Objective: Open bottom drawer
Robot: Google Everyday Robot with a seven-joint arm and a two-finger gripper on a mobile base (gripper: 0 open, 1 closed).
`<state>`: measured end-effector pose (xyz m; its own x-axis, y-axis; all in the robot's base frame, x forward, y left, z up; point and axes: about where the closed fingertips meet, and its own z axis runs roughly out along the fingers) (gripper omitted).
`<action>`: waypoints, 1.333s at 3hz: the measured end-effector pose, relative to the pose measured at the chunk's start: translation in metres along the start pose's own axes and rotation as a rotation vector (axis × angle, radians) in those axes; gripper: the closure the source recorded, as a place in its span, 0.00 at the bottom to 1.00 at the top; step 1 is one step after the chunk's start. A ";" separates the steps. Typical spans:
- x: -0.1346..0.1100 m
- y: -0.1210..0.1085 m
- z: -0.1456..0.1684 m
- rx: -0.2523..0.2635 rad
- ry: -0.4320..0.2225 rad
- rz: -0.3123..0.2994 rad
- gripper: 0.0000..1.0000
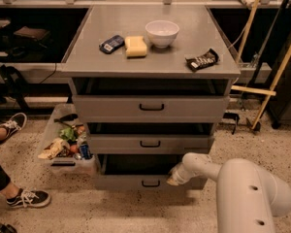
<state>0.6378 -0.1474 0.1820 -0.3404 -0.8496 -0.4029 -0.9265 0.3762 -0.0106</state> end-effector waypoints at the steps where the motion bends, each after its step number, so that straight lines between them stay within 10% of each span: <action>1: 0.006 0.014 -0.011 -0.022 0.002 0.019 1.00; 4: 0.016 0.029 -0.014 -0.022 -0.006 0.010 1.00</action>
Offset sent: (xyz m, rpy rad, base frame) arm -0.3816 -0.0954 -0.0450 0.1749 0.5306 -0.1659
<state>0.6034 -0.1550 0.1880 -0.3485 -0.8437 -0.4082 -0.9264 0.3763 0.0133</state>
